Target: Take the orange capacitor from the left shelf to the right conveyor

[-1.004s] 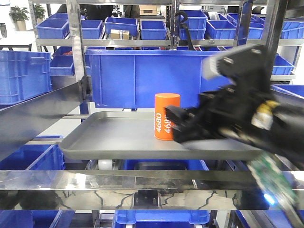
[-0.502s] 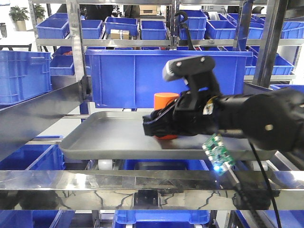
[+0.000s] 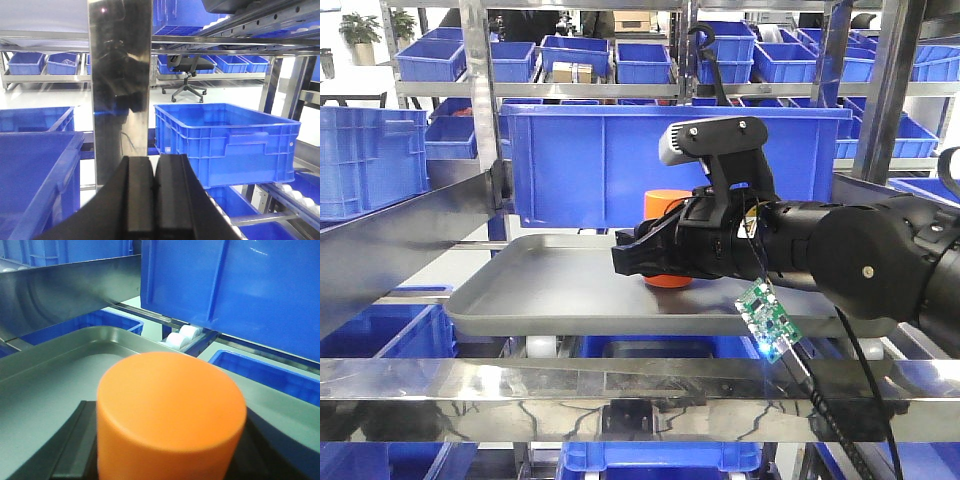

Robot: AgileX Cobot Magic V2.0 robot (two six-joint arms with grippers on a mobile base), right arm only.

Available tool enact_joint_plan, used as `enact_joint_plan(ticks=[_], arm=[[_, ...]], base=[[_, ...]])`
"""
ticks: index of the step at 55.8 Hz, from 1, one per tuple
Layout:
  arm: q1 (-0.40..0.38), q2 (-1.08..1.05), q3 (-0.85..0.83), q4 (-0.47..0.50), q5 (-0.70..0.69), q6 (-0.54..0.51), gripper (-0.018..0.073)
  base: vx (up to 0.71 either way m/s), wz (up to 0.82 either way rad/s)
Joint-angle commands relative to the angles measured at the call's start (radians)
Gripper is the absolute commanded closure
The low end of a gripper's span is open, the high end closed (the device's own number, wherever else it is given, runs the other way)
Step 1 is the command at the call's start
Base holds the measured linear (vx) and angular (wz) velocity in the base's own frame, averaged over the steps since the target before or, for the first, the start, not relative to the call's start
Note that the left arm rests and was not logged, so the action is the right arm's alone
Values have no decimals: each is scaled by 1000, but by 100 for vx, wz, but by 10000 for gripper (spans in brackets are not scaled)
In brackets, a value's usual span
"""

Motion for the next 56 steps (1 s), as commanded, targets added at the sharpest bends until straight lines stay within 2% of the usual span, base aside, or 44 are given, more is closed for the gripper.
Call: enact_joint_plan(ticks=[1, 10, 35, 44, 56], arm=[[-2, -43, -39, 2, -101, -7, 445], [-2, -56, -39, 1, -101, -8, 575], [-4, -328, -17, -22, -71, -15, 571], [-4, -489, 107, -57, -32, -15, 570], [-4, -755, 356, -64, -63, -19, 570]], base=[[0, 0], [0, 0], [0, 0], [0, 0], [0, 0]])
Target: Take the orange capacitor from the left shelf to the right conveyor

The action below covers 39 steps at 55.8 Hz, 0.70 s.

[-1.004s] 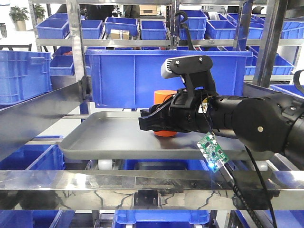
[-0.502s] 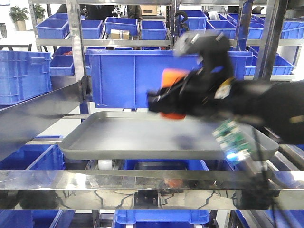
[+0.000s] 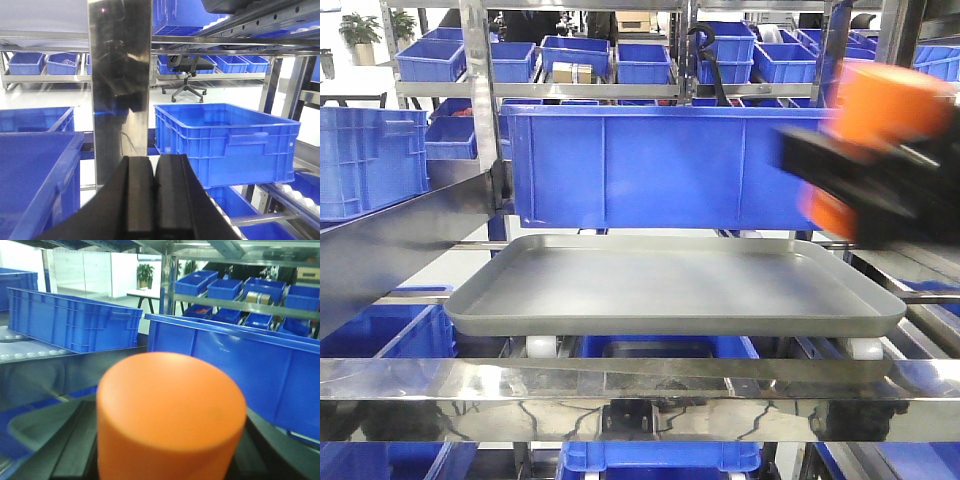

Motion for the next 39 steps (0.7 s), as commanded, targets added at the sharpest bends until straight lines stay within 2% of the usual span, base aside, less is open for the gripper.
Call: enact_joint_plan(ticks=[1, 11, 16, 27, 34, 39], arm=[[-4, -122, 83, -15, -105, -13, 570], [-4, -255, 234, 12, -138, 4, 570], [-4, -264, 279, 66, -139, 23, 570], [-4, -220, 351, 106, -166, -47, 570], [1, -171, 369, 175, -233, -74, 568], [37, -137, 369, 184, -277, -110, 568]], base=[[0, 0], [0, 0], [0, 0], [0, 0], [0, 0], [0, 0]])
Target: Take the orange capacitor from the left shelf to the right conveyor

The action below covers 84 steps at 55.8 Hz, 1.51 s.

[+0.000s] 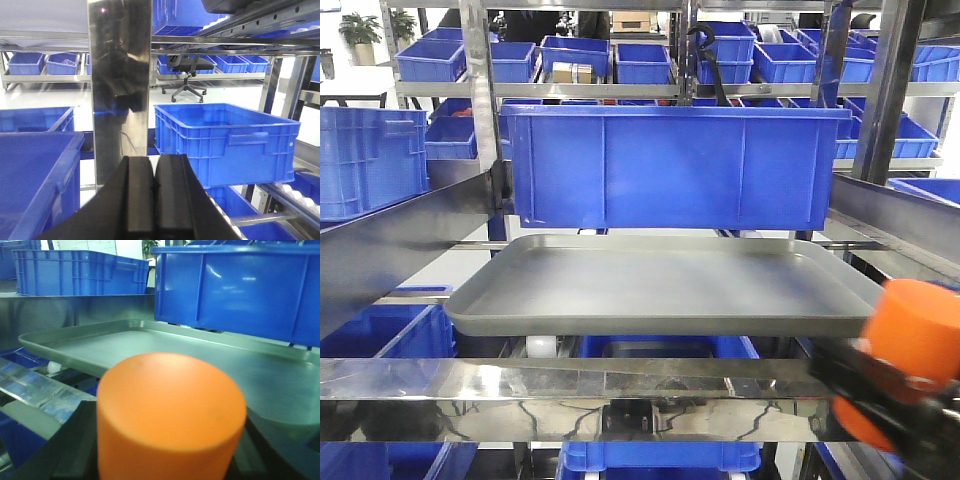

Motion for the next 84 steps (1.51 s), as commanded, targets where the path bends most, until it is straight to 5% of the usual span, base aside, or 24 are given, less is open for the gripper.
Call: enact_joint_plan(ticks=[1, 22, 84], arm=[[36, 30, -32, 19, -154, -57, 568], [278, 90, -32, 14, -201, -129, 568], [279, 90, -32, 16, -199, -127, 568]], base=[[0, 0], [0, 0], [0, 0]])
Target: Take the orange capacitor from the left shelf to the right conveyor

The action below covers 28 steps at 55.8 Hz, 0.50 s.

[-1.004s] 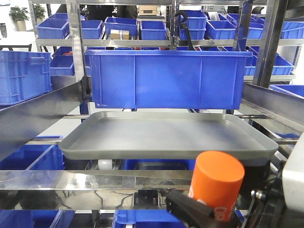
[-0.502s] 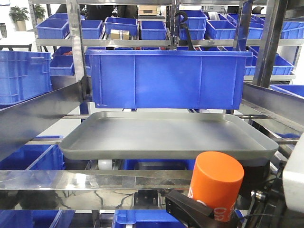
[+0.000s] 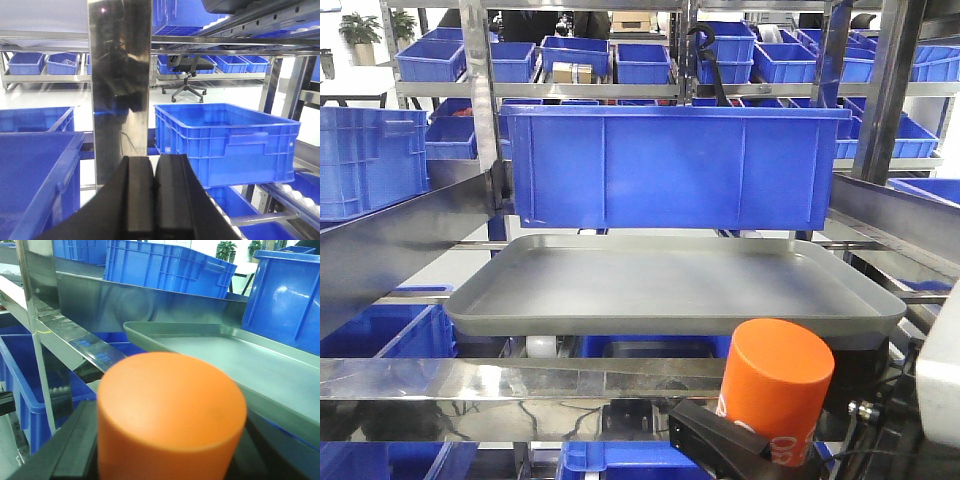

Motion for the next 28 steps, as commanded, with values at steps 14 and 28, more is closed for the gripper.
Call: enact_joint_plan(ticks=[14, 28], arm=[[1, -6, -32, 0, -82, -11, 568], [1, -6, -32, 0, -82, -11, 568]], base=[[0, 0], [0, 0]])
